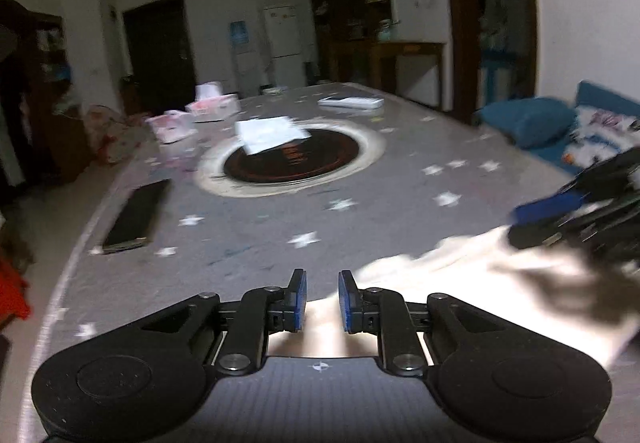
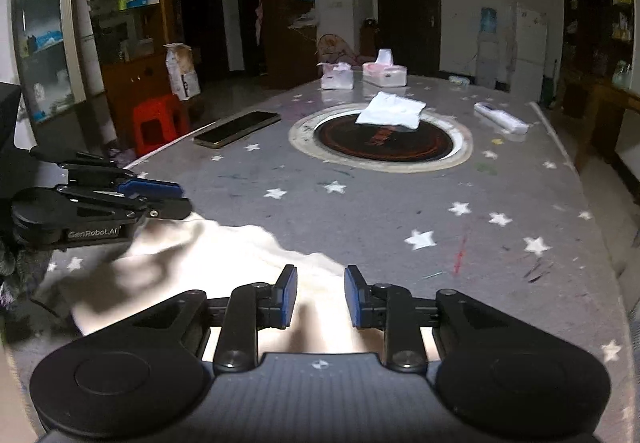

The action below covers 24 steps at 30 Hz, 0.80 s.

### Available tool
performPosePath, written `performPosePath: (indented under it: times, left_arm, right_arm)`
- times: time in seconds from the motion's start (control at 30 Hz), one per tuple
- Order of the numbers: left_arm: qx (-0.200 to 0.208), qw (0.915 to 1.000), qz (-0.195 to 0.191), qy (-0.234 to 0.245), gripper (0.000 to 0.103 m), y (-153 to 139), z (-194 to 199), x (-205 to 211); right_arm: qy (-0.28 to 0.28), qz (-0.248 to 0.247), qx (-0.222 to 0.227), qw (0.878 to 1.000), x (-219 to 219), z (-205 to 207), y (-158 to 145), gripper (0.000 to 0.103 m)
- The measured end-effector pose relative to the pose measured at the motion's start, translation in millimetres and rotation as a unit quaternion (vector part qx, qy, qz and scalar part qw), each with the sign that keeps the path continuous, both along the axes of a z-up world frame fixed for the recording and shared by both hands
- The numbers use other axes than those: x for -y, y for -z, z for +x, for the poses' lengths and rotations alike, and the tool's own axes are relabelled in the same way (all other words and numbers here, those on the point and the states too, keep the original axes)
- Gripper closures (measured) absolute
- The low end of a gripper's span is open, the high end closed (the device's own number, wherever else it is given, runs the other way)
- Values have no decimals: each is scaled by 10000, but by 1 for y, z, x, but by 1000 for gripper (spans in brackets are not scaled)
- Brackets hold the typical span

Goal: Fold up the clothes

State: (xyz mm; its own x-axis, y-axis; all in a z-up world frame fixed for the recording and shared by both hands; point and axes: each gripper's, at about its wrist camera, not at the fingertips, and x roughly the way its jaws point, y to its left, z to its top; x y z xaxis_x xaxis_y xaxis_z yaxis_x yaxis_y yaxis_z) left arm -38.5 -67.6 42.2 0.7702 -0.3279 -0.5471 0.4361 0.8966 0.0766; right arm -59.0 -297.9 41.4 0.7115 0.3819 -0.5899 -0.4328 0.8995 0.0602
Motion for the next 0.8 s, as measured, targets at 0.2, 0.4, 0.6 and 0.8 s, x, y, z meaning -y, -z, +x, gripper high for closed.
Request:
performPosePath:
  times: [0.2,0.4,0.6,0.8]
  left_arm:
    - [-257,9991,-117,328,84,7,9,28]
    - [-483,9986,-126,183,83,23,31,35]
    - [-485,9986,-171,140,83,26,32,33]
    - [-497,9985,-201,120,83,27,33,33]
  right_arm:
    - [136,37,-147,9998,-8,17,10,79]
    - [204,-249,-140,9994,-14,25,23,79]
    - [114,-342,3,9993,-20,19,18,79]
    - [-186,-528,14,9984,-35,11,19,79]
